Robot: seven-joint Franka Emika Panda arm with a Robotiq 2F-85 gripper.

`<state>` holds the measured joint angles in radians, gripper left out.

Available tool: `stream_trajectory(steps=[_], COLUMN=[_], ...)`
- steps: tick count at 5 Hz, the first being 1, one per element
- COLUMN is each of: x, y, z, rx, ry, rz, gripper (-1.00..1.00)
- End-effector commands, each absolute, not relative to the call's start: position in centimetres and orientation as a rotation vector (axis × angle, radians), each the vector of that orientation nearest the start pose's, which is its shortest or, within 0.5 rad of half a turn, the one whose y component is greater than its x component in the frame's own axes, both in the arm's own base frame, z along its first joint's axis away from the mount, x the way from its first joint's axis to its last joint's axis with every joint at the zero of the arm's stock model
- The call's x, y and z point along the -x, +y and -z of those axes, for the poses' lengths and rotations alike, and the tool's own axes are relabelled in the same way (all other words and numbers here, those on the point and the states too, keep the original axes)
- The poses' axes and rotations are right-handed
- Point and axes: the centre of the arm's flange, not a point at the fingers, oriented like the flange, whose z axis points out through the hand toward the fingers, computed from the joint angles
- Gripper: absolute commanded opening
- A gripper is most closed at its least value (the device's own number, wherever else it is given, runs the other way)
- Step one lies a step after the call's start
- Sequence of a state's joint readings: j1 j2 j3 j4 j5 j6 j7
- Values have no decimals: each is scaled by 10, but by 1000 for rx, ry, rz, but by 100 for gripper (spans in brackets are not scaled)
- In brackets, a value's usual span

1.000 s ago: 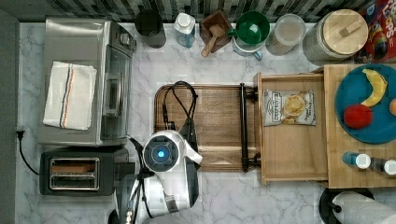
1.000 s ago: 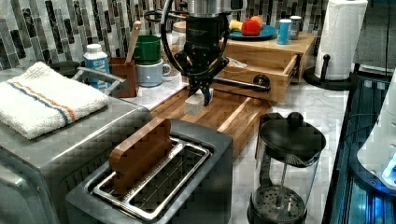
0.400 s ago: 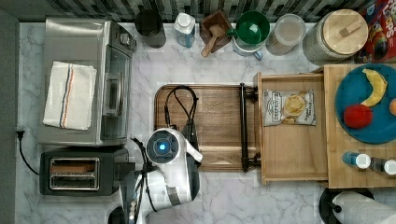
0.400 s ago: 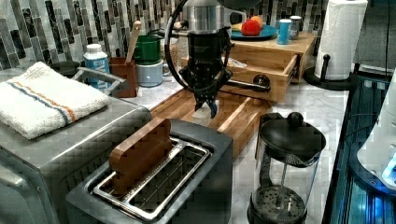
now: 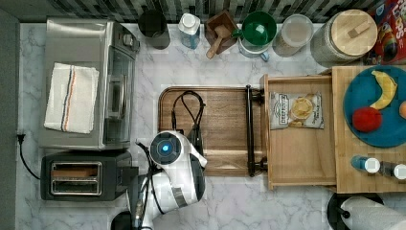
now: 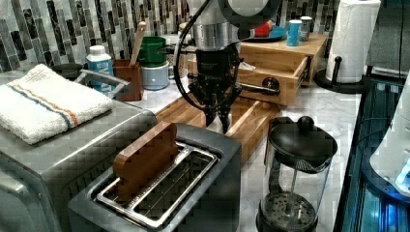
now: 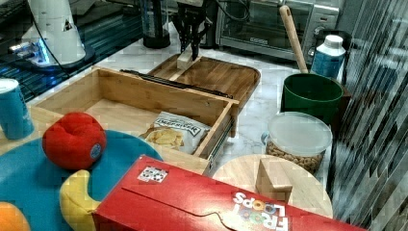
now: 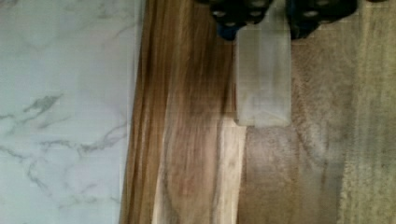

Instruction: Place the butter on the board.

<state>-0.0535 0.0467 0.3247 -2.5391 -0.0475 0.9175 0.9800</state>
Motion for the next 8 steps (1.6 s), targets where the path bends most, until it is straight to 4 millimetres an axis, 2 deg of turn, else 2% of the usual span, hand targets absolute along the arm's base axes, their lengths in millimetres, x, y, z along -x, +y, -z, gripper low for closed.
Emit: stream_trajectory(steps=[1,8], x=[-448,-450], y=[152,153], z=[-284,-288], rx=[2301,2286], ry=[2189,2193], rz=[22,21], gripper=[100,100])
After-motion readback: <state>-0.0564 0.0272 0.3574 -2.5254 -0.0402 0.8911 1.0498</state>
